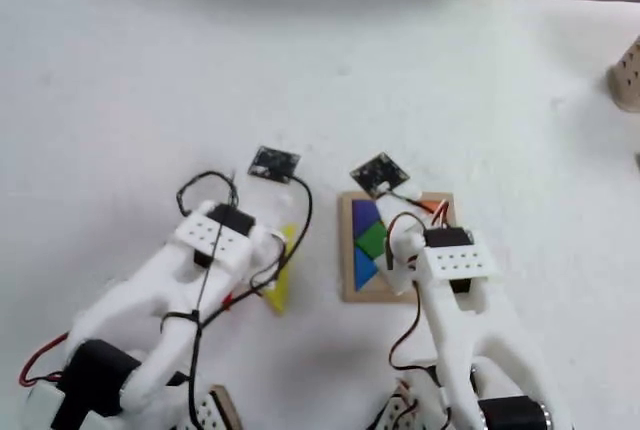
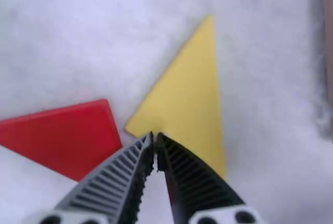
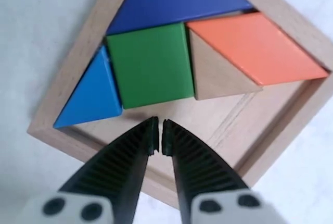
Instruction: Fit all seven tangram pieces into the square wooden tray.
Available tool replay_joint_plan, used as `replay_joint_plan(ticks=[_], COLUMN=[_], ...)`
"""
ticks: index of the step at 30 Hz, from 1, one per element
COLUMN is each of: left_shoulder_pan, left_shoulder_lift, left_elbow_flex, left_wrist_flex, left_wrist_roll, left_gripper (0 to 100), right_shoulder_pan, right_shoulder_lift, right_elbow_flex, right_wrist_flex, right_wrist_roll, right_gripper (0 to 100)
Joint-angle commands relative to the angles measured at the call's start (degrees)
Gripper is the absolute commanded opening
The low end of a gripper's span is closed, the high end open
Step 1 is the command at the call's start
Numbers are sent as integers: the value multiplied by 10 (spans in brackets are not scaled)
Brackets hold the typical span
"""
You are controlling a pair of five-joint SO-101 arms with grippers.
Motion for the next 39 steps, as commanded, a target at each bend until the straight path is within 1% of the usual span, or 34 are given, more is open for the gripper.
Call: replay_joint_plan(ticks=[1, 6, 8, 10, 13, 15, 22, 26, 32, 34, 36, 39], left_shoulder_pan=[-11, -30, -38, -47, -65, -84, -93, -91, -87, -77, -63, -65], left_shoulder_lift=[0, 1, 1, 1, 9, 39, 200, 208, 196, 196, 196, 196], left_elbow_flex=[1, 5, 6, 11, 11, -5, -144, -177, -178, -179, -180, -193], left_wrist_flex=[-11, -6, -5, -3, -3, -1, 74, 69, 63, 62, 54, 39], left_wrist_roll=[-4, 28, 28, 30, 33, 33, 29, 33, 33, 32, 28, 26], left_gripper=[109, 283, 328, 347, 347, 349, 351, 347, 346, 319, 255, 168], right_shoulder_pan=[-4, -5, -6, -6, -6, -7, -7, -7, -7, -7, -7, -7], right_shoulder_lift=[-18, -18, -18, -18, -18, -18, -18, -18, -18, -18, -18, -18], right_elbow_flex=[-3, -2, -2, -2, 1, 2, 3, 3, 3, 3, 3, 3], right_wrist_flex=[-6, -6, -6, -6, -7, -7, -7, -7, -7, -8, -8, -8], right_wrist_roll=[9, 9, 9, 9, 23, 27, 29, 29, 29, 29, 29, 29], right_gripper=[18, 18, 18, 18, 18, 18, 18, 18, 18, 18, 18, 18])
